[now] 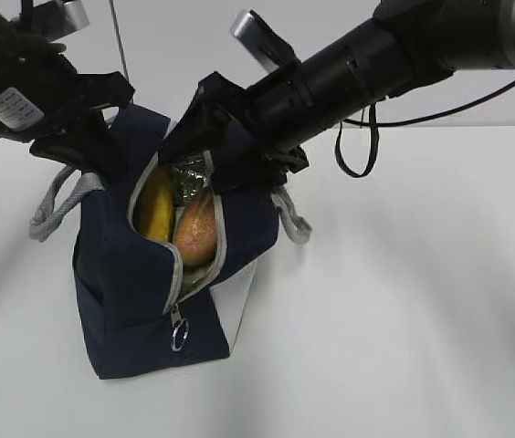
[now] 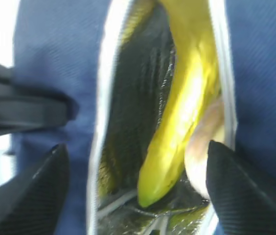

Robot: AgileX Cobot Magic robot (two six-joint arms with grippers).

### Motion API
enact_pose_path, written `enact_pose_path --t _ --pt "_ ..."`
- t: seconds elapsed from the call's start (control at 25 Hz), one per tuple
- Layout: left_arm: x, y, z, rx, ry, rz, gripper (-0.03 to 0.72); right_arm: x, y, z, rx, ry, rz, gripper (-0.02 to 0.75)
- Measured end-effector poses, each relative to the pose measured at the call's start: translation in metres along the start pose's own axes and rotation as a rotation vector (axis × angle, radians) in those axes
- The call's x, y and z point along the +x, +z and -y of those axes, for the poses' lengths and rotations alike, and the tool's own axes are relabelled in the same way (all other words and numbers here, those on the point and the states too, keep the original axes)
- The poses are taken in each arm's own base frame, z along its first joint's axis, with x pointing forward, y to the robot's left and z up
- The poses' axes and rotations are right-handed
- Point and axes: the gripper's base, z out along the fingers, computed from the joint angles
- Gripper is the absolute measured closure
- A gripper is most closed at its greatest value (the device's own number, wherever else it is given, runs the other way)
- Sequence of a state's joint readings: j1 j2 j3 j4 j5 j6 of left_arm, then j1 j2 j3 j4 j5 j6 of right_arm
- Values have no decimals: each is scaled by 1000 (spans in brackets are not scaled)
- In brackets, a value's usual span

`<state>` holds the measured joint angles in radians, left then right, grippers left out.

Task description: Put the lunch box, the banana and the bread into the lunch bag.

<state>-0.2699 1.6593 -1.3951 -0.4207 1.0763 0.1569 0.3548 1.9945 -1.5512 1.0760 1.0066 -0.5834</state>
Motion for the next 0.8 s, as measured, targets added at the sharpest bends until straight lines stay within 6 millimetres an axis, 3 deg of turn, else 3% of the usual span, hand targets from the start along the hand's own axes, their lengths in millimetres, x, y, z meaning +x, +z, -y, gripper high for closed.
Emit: enact_pose_path --t 0.28,0.8 --pt "0 0 0 0 0 0 690 -16 -24 -10 32 -96 -40 114" --pt "0 0 0 0 0 -1 690 -24 -45 -9 280 -113 -136 147"
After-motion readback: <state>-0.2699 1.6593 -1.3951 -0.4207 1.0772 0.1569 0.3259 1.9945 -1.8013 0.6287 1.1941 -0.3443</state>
